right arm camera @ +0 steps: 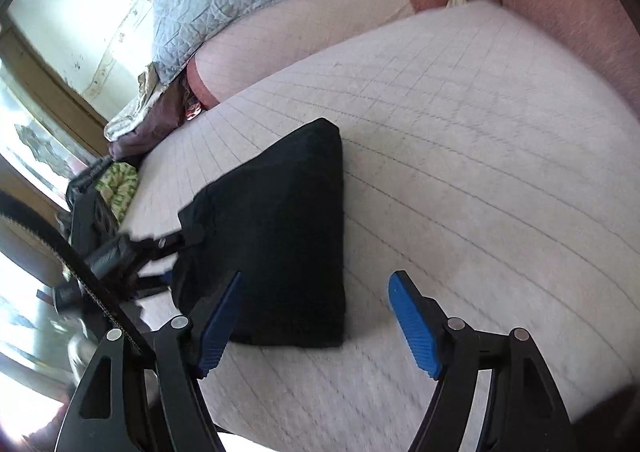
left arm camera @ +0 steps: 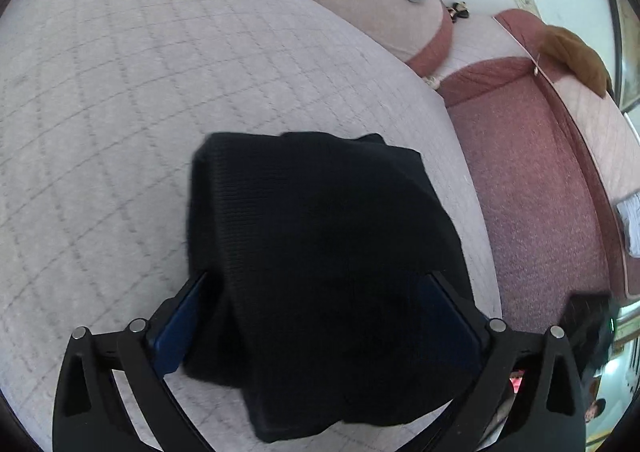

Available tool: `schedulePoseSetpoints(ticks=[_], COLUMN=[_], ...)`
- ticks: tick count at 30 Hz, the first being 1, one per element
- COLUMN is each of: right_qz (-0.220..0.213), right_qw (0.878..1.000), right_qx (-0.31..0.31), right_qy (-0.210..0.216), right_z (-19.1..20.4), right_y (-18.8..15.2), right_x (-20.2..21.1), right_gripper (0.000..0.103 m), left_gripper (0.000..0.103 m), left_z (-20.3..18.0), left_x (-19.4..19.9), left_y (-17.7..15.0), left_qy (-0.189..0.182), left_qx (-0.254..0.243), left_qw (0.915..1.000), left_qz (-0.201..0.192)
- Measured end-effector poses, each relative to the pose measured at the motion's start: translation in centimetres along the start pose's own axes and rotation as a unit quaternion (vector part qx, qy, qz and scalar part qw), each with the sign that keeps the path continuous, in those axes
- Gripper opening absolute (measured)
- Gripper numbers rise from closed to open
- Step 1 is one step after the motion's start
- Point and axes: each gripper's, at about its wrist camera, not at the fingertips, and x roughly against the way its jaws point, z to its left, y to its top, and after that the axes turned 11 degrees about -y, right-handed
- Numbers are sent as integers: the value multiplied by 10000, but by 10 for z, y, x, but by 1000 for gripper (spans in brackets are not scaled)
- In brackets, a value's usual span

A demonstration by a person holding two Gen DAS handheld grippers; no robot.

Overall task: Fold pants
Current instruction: 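Lift and fold the pants end over with the left gripper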

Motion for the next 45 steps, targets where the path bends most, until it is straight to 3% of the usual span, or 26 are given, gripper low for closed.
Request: schedulePoseSetpoints(ticks=[5,9,13,15,16,17,18,20,28,33,34,36,37,38,42,45], right_qz=[461,952,1149,1238,1261,1244,1186,1083,544,531,592,687,651,616,300,-89], right_qw=[9974,9869,9784,9786,9786,9789,9798,9800,9878,9923,9928,9924,9925,9922,9924,9941], right_qx=[-340,-604,-742,-646,-618,-611,-580,-558,-466,-747,-772,-893,-947,-1000,-1135,-1034], right_qy=[433,1152,1550,1512,1506,1502,1503,1574,1381,832,703,503,426,410,376,317], right_z=[-8,-7,-5,2,6,7,11,16,24,-9,-15,-31,-36,-40,-53,-59], right_y=[36,54,66,65,64,64,65,69,115,133,132,125,122,121,117,106], right_x=[-48,-93,-107,-106,-104,-101,-95,-85,-67,-87,-95,-106,-106,-105,-81,-44], right_gripper=[80,83,85,60,40,33,31,27,22,22,24,39,56,63,63,63], left_gripper=[102,101,102,100,95,84,72,59,59,60,60,60,60,60,60,61], left_z=[-3,0,5,-7,-14,-20,-28,-32,-30,3,12,17,15,13,-6,-39], left_x=[1,-2,-12,-15,-16,-16,-15,-12,-28,-45,-47,-42,-37,-32,-12,0], left_y=[0,2,9,10,9,9,9,14,68,93,94,91,88,86,80,76], left_qy=[-330,-330,-223,21,68,111,106,-197,-222,-29,-155,-212,-130,-98,73,259], left_qx=[74,4,244,73,-91,-225,-352,-362,-129,435,590,669,599,543,279,-224], left_qw=[9994,9993,9994,9999,9998,9996,9993,9991,9994,9989,9981,9975,9980,9984,9993,9984], left_qz=[59,178,-91,-121,-138,-138,-120,-70,-217,-179,-101,-90,-120,-126,-222,-440])
